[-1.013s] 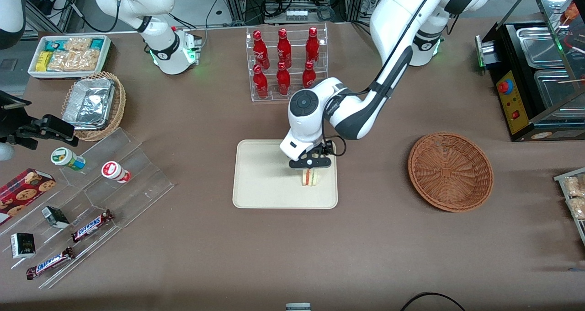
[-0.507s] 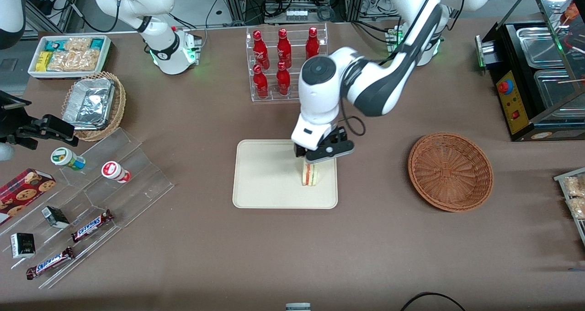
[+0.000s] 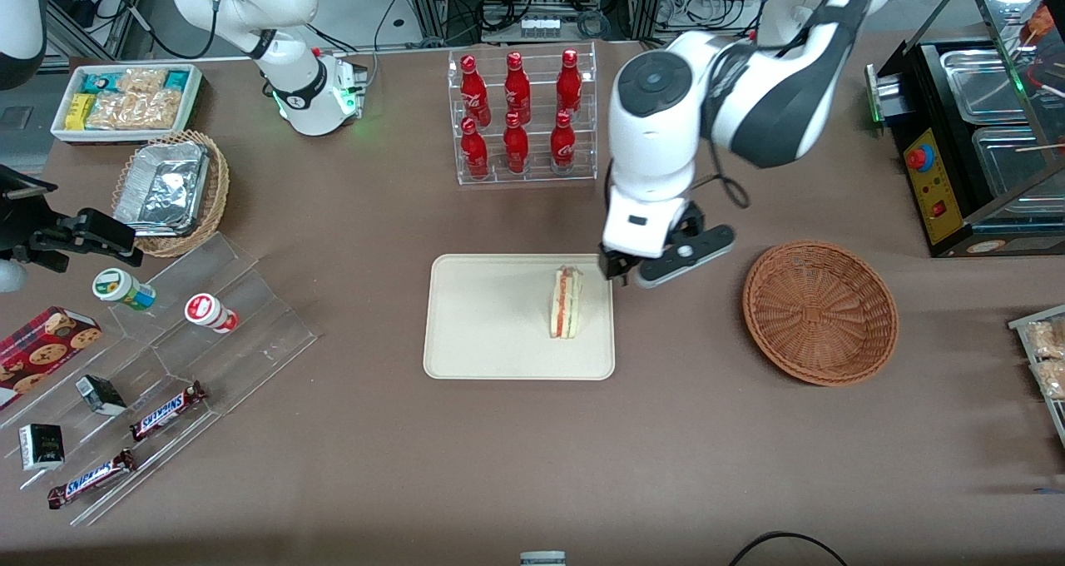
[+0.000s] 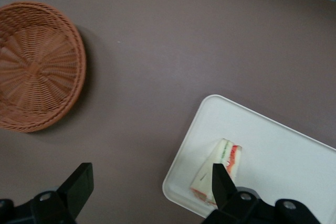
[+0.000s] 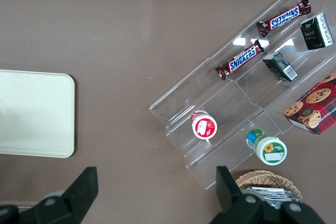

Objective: Place sandwich from basket to tray

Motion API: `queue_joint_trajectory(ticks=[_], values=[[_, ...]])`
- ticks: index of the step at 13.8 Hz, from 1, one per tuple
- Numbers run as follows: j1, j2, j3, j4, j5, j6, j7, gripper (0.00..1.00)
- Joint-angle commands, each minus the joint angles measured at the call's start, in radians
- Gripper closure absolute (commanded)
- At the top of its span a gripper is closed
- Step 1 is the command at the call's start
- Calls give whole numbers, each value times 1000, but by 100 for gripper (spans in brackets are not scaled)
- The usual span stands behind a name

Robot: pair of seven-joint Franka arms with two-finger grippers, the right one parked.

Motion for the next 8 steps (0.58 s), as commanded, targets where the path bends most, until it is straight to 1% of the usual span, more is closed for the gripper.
queue_joint_trajectory(ticks=[1,4,7,8], values=[[49,-73,-9,-6,-14,-64,-6,0],[126,-139,-11,-3,-20,-126,0,0],[208,-198,-9,-4,-48,-166,15,0],[230,-207,-9,-4,-55,-169,59,0]])
